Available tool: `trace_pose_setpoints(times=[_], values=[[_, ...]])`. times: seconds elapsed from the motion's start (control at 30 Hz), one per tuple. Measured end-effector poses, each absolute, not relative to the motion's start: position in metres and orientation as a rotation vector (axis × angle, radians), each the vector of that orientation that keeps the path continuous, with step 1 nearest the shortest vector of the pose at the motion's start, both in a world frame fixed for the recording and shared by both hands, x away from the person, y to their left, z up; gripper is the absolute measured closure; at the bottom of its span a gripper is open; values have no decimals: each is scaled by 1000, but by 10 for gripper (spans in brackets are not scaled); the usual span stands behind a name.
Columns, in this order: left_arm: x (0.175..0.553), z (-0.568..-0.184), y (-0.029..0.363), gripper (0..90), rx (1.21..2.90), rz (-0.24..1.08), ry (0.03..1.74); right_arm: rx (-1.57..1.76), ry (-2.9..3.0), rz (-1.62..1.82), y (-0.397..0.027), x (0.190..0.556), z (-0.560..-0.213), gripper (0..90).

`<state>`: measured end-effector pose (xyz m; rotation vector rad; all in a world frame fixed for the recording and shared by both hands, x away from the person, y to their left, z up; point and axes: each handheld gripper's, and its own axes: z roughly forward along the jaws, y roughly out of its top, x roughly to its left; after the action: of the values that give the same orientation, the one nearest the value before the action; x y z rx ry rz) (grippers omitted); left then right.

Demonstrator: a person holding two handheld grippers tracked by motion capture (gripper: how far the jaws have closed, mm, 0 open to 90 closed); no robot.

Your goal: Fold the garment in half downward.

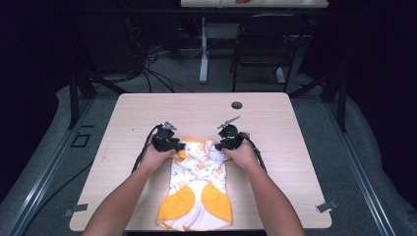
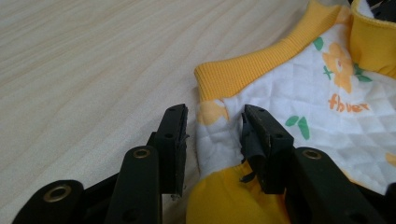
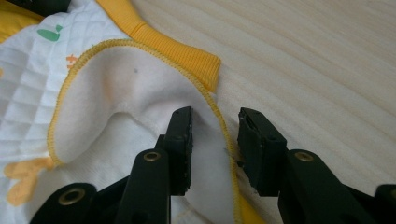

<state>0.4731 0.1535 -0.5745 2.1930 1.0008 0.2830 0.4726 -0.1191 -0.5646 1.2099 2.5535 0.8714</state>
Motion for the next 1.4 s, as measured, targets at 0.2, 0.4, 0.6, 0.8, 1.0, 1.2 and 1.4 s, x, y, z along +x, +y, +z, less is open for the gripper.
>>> trace_pose_setpoints(times=[0.2, 0.4, 0.6, 0.8, 1.0, 1.2, 1.4], values=[[473, -574, 153, 611, 2207, 299, 986, 1229, 2558, 876, -118, 474, -564, 618], [471, -573, 152, 714, 2214, 283, 995, 1188, 2586, 888, -117, 473, -565, 724], [470, -572, 152, 818, 2218, 268, 1004, 1199, 2613, 902, -116, 472, -564, 843], [468, -572, 151, 856, 2221, 277, 1003, 1173, 2592, 902, -113, 469, -564, 875], [466, -569, 154, 862, 2206, 283, 1011, 1089, 2560, 888, -113, 465, -557, 882], [462, -558, 159, 864, 2179, 294, 987, 1042, 2545, 906, -114, 461, -546, 882], [458, -545, 164, 865, 2133, 314, 965, 1022, 2512, 958, -120, 456, -532, 883]])
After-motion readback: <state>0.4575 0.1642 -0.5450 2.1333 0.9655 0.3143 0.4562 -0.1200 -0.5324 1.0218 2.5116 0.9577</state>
